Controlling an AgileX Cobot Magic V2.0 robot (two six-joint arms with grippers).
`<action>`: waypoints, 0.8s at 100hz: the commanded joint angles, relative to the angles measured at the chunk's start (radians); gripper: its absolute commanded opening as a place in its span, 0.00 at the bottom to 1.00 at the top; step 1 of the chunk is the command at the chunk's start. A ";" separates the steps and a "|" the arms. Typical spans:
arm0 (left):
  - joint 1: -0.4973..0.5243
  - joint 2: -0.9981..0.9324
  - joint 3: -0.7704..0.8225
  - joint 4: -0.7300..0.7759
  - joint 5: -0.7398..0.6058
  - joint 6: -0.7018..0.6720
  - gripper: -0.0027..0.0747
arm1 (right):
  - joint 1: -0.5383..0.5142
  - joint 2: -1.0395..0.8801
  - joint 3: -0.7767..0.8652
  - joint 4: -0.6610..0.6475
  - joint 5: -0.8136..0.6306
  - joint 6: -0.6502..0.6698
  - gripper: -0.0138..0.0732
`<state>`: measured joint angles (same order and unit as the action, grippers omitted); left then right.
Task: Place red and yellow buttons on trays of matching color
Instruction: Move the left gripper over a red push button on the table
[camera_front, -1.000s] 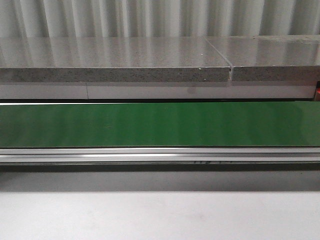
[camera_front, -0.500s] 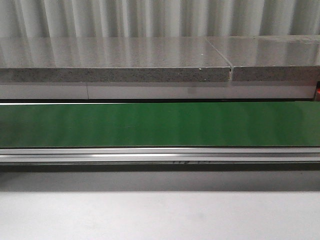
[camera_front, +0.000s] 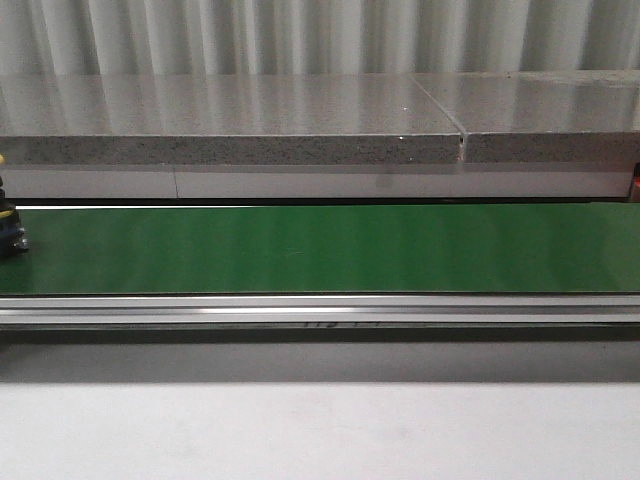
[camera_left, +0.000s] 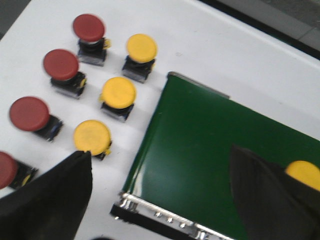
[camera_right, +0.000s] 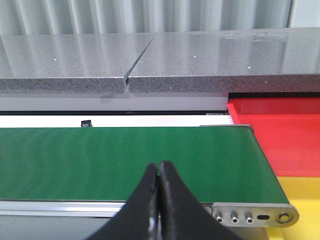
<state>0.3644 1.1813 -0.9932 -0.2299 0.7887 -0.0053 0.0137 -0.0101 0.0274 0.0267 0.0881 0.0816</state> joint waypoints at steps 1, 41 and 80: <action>0.062 -0.059 0.038 -0.011 -0.076 -0.015 0.74 | 0.000 0.001 0.001 -0.012 -0.082 0.002 0.08; 0.258 -0.118 0.310 0.017 -0.225 -0.029 0.74 | 0.000 0.001 0.001 -0.012 -0.082 0.002 0.08; 0.284 0.065 0.308 0.078 -0.306 -0.068 0.74 | 0.000 0.001 0.001 -0.012 -0.082 0.002 0.08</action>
<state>0.6445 1.2170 -0.6497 -0.1463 0.5442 -0.0619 0.0137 -0.0101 0.0274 0.0267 0.0881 0.0816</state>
